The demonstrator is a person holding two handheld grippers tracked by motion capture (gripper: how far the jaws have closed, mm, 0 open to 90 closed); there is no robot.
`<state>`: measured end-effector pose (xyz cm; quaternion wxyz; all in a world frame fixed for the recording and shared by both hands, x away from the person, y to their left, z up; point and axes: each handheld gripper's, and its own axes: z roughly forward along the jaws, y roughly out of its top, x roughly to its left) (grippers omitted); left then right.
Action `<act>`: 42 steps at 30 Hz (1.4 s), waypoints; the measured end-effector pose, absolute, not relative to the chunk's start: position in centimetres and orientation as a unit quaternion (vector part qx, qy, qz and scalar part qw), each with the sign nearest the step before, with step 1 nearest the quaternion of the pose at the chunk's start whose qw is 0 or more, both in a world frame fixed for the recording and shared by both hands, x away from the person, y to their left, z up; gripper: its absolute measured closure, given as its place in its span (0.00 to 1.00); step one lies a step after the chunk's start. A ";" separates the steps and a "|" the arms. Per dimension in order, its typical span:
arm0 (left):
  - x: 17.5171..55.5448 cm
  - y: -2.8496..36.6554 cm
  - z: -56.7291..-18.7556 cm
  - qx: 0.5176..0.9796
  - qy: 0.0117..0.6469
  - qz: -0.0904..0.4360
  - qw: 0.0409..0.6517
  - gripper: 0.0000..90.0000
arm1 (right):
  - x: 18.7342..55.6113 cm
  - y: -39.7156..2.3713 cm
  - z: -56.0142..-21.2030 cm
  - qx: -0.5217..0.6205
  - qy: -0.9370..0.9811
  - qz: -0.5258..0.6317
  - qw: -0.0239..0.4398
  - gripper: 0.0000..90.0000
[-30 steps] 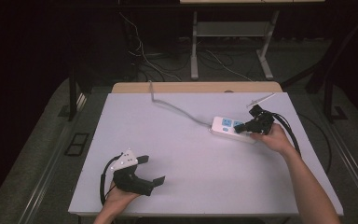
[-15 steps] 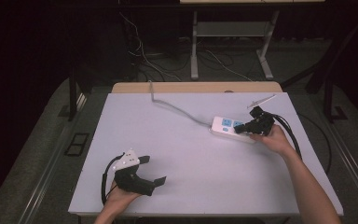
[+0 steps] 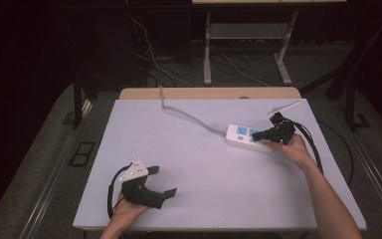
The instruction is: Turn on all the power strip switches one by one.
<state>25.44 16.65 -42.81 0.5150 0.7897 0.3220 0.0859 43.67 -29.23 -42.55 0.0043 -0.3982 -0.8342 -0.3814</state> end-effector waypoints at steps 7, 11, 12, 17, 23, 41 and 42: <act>25.4 16.7 -42.8 0.788 0.324 0.085 0.517 0.00 | 43.7 -28.2 -42.3 -0.390 -0.840 -0.377 0.005 1.00; 25.3 16.7 -42.7 0.789 0.321 0.086 0.517 0.00 | 43.7 -27.7 -41.7 -0.382 -0.843 -0.378 0.003 1.00; 25.3 16.7 -42.7 0.789 0.321 0.085 0.517 0.00 | 43.7 -27.5 -41.5 -0.380 -0.845 -0.377 0.002 1.00; 25.3 16.7 -42.7 0.788 0.321 0.085 0.518 0.00 | 43.8 -26.7 -40.2 -0.368 -0.850 -0.377 -0.004 1.00; 25.3 16.7 -42.7 0.788 0.321 0.085 0.518 0.00 | 44.0 -26.0 -39.4 -0.358 -0.855 -0.374 -0.009 1.00; 25.3 16.7 -42.7 0.788 0.321 0.085 0.518 0.00 | 44.7 -24.8 -40.7 -0.356 -0.862 -0.362 -0.001 1.00; 25.3 16.7 -42.7 0.788 0.321 0.085 0.518 0.00 | 44.7 -24.7 -40.8 -0.356 -0.862 -0.361 0.000 1.00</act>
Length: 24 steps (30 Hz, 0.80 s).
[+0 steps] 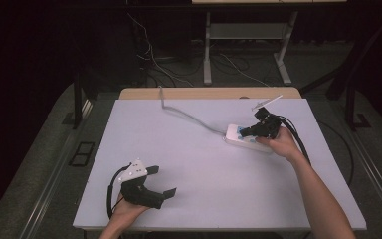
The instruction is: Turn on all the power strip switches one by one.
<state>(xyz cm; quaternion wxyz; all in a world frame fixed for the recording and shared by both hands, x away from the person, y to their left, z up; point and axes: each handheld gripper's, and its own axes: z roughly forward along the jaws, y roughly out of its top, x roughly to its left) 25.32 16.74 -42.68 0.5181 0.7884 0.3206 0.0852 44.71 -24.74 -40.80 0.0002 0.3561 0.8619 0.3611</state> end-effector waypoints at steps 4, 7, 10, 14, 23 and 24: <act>25.3 16.7 -42.7 0.788 0.320 0.085 0.519 0.00 | 44.9 -24.6 -41.1 0.358 0.862 0.359 -0.001 1.00; 25.3 16.7 -42.7 0.788 0.320 0.085 0.519 0.00 | 45.0 -24.4 -41.4 0.359 0.862 0.358 -0.003 1.00; 25.3 16.7 -42.7 0.788 0.320 0.085 0.519 0.00 | 45.0 -24.3 -41.6 0.359 0.863 0.355 -0.003 1.00; 25.3 16.7 -42.7 0.788 0.320 0.085 0.519 0.00 | 45.1 -24.3 -41.7 0.359 0.862 0.358 -0.004 1.00; 25.3 16.7 -42.7 0.789 0.319 0.085 0.518 0.00 | 45.1 -24.4 -41.8 0.359 0.861 0.361 -0.004 1.00; 25.3 16.7 -42.7 0.789 0.319 0.085 0.518 0.00 | 45.1 -24.4 -41.8 0.359 0.860 0.362 -0.005 1.00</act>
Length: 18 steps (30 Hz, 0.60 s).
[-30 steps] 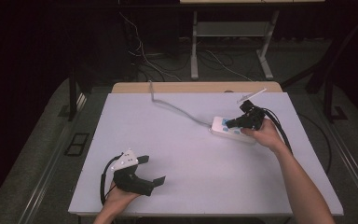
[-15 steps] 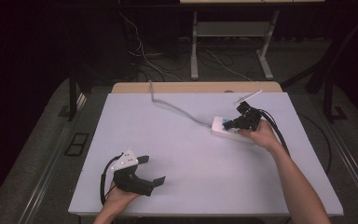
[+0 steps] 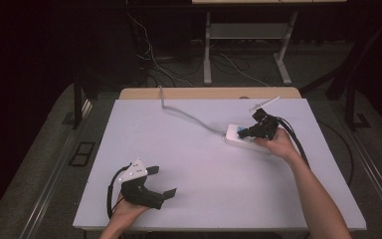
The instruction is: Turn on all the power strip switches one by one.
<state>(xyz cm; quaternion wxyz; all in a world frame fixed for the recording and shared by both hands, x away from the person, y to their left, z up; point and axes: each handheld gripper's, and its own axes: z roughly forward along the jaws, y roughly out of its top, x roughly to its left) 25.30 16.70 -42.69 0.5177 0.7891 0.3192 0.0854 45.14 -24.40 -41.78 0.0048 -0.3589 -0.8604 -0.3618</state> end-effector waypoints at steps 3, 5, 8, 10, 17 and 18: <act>25.3 16.7 -42.7 0.789 0.320 0.086 0.518 0.00 | 45.1 -24.4 -41.8 -0.358 -0.861 -0.362 0.004 1.00; 25.3 16.7 -42.7 0.789 0.320 0.086 0.517 0.00 | 45.1 -24.4 -41.8 -0.359 -0.861 -0.361 0.004 1.00; 25.3 16.7 -42.7 0.789 0.319 0.086 0.517 0.00 | 45.1 -24.4 -41.9 -0.358 -0.861 -0.362 0.003 1.00; 25.3 16.7 -42.7 0.790 0.319 0.086 0.517 0.00 | 45.2 -24.5 -42.0 -0.357 -0.860 -0.365 0.005 1.00; 25.3 16.7 -42.7 0.790 0.320 0.085 0.516 0.00 | 45.2 -24.7 -42.1 -0.363 -0.855 -0.370 0.012 1.00; 25.3 16.7 -42.7 0.789 0.320 0.085 0.517 0.00 | 45.2 -24.6 -42.1 -0.361 -0.856 -0.369 0.010 1.00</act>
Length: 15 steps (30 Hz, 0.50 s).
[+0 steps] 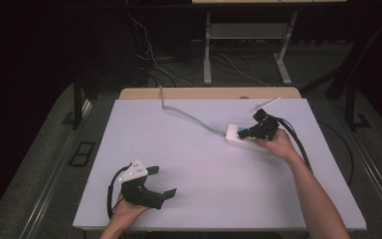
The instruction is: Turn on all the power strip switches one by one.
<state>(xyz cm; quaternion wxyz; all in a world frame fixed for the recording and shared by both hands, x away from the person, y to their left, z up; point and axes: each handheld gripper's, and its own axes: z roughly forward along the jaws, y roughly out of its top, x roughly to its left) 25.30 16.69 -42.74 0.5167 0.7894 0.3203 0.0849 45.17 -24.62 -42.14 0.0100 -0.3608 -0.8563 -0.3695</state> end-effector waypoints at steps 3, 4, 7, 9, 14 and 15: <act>25.3 16.7 -42.7 0.789 0.322 0.085 0.517 0.00 | 45.1 -24.4 -42.1 -0.356 -0.860 -0.365 0.003 1.00; 25.3 16.7 -42.8 0.788 0.322 0.085 0.518 0.00 | 45.1 -24.4 -42.1 -0.357 -0.860 -0.365 0.002 1.00; 25.3 16.7 -42.8 0.788 0.322 0.085 0.518 0.00 | 45.0 -24.5 -42.1 -0.360 -0.858 -0.366 0.004 1.00; 25.3 16.7 -42.8 0.787 0.323 0.085 0.518 0.00 | 44.9 -24.4 -42.2 -0.359 -0.858 -0.367 -0.003 1.00; 25.2 16.7 -42.7 0.787 0.322 0.084 0.519 0.00 | 44.8 -24.5 -42.3 -0.362 -0.855 -0.371 -0.004 1.00; 25.2 16.7 -42.7 0.787 0.322 0.084 0.519 0.00 | 44.8 -24.5 -42.3 -0.364 -0.855 -0.370 -0.003 1.00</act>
